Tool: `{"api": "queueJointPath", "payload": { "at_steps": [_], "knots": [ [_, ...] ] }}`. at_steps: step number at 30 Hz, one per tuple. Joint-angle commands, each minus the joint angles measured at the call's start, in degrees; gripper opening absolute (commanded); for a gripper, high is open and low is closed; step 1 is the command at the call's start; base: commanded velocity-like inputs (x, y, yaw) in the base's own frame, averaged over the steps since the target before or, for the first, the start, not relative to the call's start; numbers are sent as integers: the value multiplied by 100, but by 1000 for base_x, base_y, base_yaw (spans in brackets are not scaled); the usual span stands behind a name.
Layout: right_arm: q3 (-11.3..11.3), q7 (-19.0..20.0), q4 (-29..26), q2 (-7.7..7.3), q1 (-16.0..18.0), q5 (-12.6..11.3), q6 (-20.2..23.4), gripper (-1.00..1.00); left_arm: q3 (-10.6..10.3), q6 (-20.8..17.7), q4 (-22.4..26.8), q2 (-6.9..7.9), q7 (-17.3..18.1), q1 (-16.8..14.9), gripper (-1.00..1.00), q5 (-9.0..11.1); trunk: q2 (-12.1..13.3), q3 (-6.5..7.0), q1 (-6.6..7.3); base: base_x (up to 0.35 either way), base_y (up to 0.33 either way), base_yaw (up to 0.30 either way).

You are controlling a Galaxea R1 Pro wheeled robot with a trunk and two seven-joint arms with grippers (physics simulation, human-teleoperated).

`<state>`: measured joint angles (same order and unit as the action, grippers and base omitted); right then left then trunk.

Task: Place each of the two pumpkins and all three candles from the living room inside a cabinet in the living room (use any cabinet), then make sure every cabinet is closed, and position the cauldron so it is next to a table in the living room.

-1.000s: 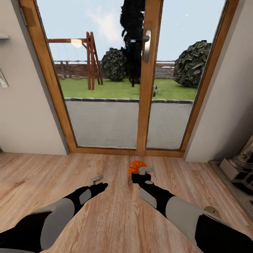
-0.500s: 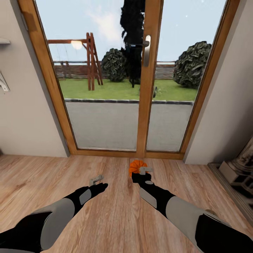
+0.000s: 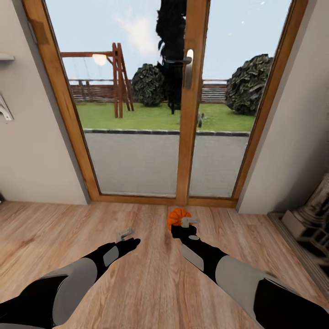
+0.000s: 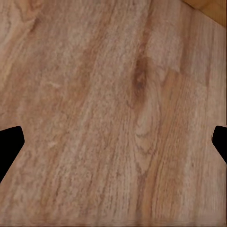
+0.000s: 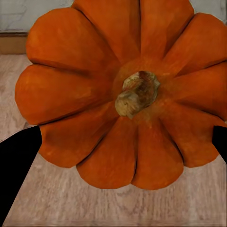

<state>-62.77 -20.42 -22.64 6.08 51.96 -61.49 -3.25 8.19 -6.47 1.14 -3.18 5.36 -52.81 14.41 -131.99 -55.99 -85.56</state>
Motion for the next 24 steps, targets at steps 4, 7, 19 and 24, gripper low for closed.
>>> {"api": "queueJointPath", "payload": {
  "at_steps": [4, 7, 19, 24],
  "knots": [
    [-51, -23, -2, -2, 7, -56, -35, -100, 43, -38, 9, -3, 13, -1, 100, 18, -2, -5, 3, -236, -201, 0],
    [-51, -23, -3, -2, 7, -56, -35, -100, 44, -45, 9, -14, 17, -1, 100, 18, -2, -5, 3, -241, -205, 0],
    [-50, -23, 4, -2, 7, -56, -33, -100, 45, -47, 9, -42, 43, -1, 100, 18, -2, -5, 3, -248, -203, 0],
    [-50, -23, 3, -2, 0, -56, -35, -100, 43, -47, 9, -43, 43, -1, 100, 18, -2, -5, 3, -273, -185, 0]
  ]
}}
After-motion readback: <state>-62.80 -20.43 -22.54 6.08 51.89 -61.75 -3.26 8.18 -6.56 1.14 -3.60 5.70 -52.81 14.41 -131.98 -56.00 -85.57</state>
